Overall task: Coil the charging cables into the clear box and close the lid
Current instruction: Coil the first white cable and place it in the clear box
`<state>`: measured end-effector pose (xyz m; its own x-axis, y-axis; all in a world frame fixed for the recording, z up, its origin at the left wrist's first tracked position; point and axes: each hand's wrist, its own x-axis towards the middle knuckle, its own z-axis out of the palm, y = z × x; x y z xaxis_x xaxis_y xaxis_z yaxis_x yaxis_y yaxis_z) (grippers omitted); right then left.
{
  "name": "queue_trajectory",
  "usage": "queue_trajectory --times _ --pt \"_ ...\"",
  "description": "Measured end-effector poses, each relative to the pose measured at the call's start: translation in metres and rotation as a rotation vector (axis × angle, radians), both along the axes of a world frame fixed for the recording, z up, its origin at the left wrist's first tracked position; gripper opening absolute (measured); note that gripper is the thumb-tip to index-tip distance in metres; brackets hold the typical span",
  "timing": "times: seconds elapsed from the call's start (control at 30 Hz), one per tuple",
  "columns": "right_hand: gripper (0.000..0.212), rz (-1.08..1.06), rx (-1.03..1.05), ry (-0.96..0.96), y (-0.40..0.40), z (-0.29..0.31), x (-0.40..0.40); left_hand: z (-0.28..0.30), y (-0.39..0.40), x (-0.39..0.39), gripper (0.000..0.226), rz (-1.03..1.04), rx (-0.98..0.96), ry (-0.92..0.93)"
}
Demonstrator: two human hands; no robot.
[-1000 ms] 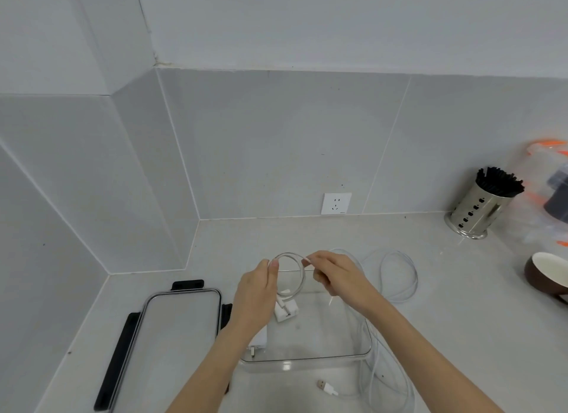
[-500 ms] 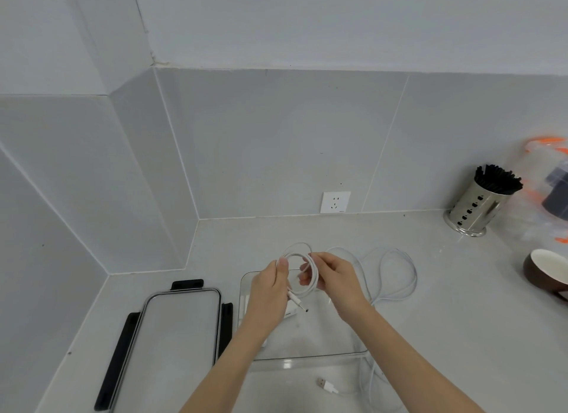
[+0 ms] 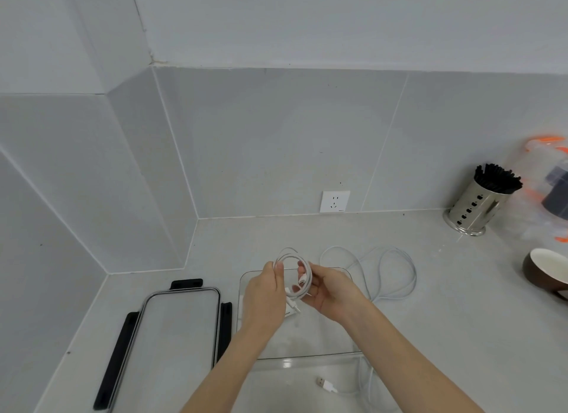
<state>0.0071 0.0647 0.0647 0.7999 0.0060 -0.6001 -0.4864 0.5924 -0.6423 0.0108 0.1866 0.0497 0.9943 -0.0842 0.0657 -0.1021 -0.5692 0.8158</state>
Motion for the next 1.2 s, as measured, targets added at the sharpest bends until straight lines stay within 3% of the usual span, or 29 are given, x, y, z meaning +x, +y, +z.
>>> queue_trajectory --times 0.13,0.23,0.33,0.5,0.6,0.7,0.77,0.83,0.9,1.0,1.1,1.2 --pt "0.029 0.102 0.024 -0.037 0.000 0.003 -0.001 -0.003 0.001 0.003 0.033 0.027 0.073 -0.038" --pt "0.006 0.223 -0.166 -0.217 0.001 0.004 -0.005 -0.005 0.001 0.006 0.033 0.039 0.064 -0.017" --pt "0.011 0.262 -0.388 -0.358 0.000 0.001 -0.007 -0.004 0.001 0.007 0.035 0.046 0.012 0.010" --pt "0.021 0.322 -0.680 -0.419 -0.001 0.008 -0.008 0.000 0.002 0.009 0.038 0.052 -0.002 0.012" --pt "0.012 0.356 -0.859 -0.398 -0.004 0.007 -0.007 0.003 0.004 0.012 0.039 0.069 -0.019 0.008" --pt "0.013 0.331 -0.903 -0.339 -0.007 0.006 -0.005 0.002 0.009 0.020 0.040 0.102 -0.041 0.042" --pt "0.016 0.346 -0.947 -0.367 -0.010 0.007 -0.005 0.002 0.014 0.026 0.040 0.136 -0.075 0.059" --pt "0.002 0.387 -1.031 -0.411 -0.016 0.010 -0.007 0.004 0.019 0.031 0.041 0.156 -0.115 0.063" --pt "0.007 0.412 -1.107 -0.450 -0.021 0.015 -0.009 0.004 0.024 0.034 0.041 0.173 -0.147 0.089" --pt "0.006 0.374 -1.128 -0.498 -0.027 0.017 -0.011 0.006 0.026 0.037 0.042 0.218 -0.319 0.187" --pt "0.012 0.302 -1.112 -0.429 -0.024 0.008 -0.012 0.014 0.021 0.028 0.039 0.218 -0.528 0.291" --pt "0.010 0.222 -0.939 -0.349 -0.014 -0.006 -0.012 0.018 0.014 0.013 0.033 0.113 -0.662 0.407"
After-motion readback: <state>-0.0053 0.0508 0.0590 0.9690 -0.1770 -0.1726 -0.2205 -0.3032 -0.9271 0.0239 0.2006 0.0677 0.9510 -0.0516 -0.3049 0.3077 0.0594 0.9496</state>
